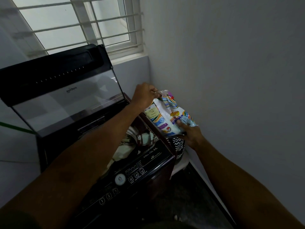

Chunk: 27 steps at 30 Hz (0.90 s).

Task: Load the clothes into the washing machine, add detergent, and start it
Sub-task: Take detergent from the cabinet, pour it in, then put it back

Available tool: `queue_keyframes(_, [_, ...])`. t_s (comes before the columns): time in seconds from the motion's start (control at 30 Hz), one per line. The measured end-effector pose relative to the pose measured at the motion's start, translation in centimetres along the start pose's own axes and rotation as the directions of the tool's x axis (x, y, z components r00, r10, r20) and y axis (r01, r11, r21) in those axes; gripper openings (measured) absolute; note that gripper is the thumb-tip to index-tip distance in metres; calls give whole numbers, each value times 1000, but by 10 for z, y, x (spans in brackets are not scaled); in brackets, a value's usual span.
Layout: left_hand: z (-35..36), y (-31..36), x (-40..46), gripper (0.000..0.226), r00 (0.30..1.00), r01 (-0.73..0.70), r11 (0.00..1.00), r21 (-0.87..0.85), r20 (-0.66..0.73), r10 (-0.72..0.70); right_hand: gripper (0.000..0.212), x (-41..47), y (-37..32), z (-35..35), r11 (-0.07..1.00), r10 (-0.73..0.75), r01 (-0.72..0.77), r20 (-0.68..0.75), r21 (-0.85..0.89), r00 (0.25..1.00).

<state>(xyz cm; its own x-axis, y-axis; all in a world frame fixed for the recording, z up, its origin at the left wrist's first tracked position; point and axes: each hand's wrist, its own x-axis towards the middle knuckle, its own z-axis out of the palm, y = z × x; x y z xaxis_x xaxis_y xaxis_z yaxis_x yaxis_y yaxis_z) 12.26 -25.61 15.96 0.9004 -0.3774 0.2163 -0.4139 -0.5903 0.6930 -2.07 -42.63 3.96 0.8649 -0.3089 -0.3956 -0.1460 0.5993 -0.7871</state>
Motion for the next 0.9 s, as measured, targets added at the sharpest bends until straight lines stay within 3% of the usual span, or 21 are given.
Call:
queue_keyframes(0.2, [-18, 2, 0, 7, 990, -127, 992, 19, -51, 128, 50, 6, 3, 19, 995, 99, -99, 26, 11, 995])
queue_keyframes(0.47, [-28, 2, 5, 13, 968, -178, 982, 59, -168, 186, 65, 8, 1, 35, 986, 167, -166, 45, -15, 985])
queue_keyframes(0.6, [-29, 4, 3, 13, 967, -211, 973, 90, -124, 221, 60, 7, 2, 39, 971, 190, -184, 27, -153, 981])
queue_keyframes(0.67, [-26, 0, 1, 13, 972, -209, 974, 88, -89, 217, 46, 7, 3, 39, 947, 175, -174, -22, -269, 984])
queue_keyframes(0.73, [-23, -1, -1, 12, 974, -213, 973, 92, -63, 220, 27, 6, 1, 41, 884, 87, -100, -49, -456, 995])
queue_keyframes(0.77, [-22, -1, -1, 12, 972, -223, 971, 84, -55, 228, 26, 9, -1, 41, 795, 4, -13, -16, -606, 1000])
queue_keyframes(0.83, [-20, 3, -2, 11, 967, -251, 966, 65, -28, 253, 38, 9, -8, 50, 554, -99, 161, 128, -817, 987])
queue_keyframes(0.9, [-16, 9, -3, 10, 959, -281, 957, 74, -8, 283, 65, 11, -12, 65, 495, -142, 270, 229, -826, 963])
